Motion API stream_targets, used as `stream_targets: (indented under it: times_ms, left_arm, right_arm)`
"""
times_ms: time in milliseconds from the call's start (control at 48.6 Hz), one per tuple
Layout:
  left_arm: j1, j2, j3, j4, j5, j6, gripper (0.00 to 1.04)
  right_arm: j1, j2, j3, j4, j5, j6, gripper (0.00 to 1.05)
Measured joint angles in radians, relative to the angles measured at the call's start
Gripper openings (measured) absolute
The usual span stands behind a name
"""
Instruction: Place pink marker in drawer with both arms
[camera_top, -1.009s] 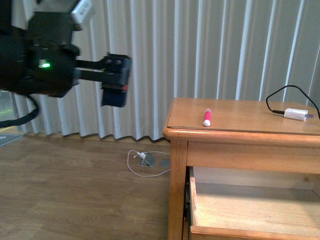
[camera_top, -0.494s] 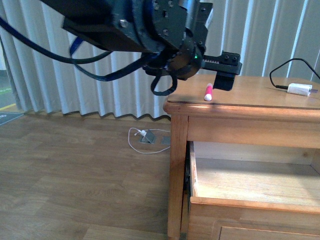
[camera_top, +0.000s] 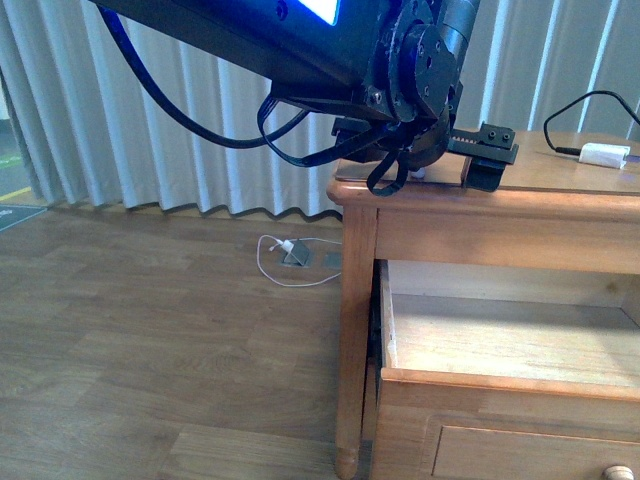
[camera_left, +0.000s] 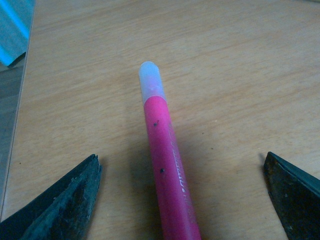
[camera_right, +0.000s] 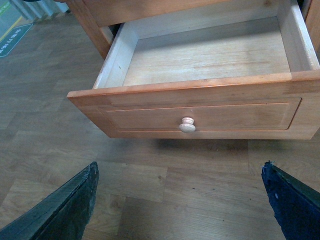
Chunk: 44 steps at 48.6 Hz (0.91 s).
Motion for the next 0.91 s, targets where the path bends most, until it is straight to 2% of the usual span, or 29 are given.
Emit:
stream_targets:
  times_ms: [124, 165, 453, 700, 762, 906]
  left_arm:
    - [-0.001, 0.0, 0.0, 0.0, -0.002, -0.004, 0.99]
    - [-0.001, 0.0, 0.0, -0.003, -0.002, -0.005, 0.95]
    - [-0.006, -0.008, -0.023, -0.002, -0.003, -0.006, 0.54]
    - [0.002, -0.055, -0.116, 0.049, 0.006, 0.011, 0.18]
    - [0.008, -0.076, -0.155, 0.077, 0.028, 0.019, 0.15]
    - [0.027, -0.136, -0.275, 0.184, 0.11, 0.018, 0.15]
  right_arm:
    - [0.0, 0.0, 0.0, 0.0, 0.0, 0.0, 0.96]
    - [0.0, 0.0, 0.0, 0.0, 0.0, 0.0, 0.96]
    - [0.0, 0.0, 0.0, 0.0, 0.0, 0.0, 0.96]
    - [0.0, 0.0, 0.0, 0.0, -0.001, 0.0, 0.96]
    - [0.0, 0.0, 0.0, 0.0, -0.001, 0.0, 0.96]
    - [0.0, 0.0, 0.0, 0.0, -0.001, 0.0, 0.96]
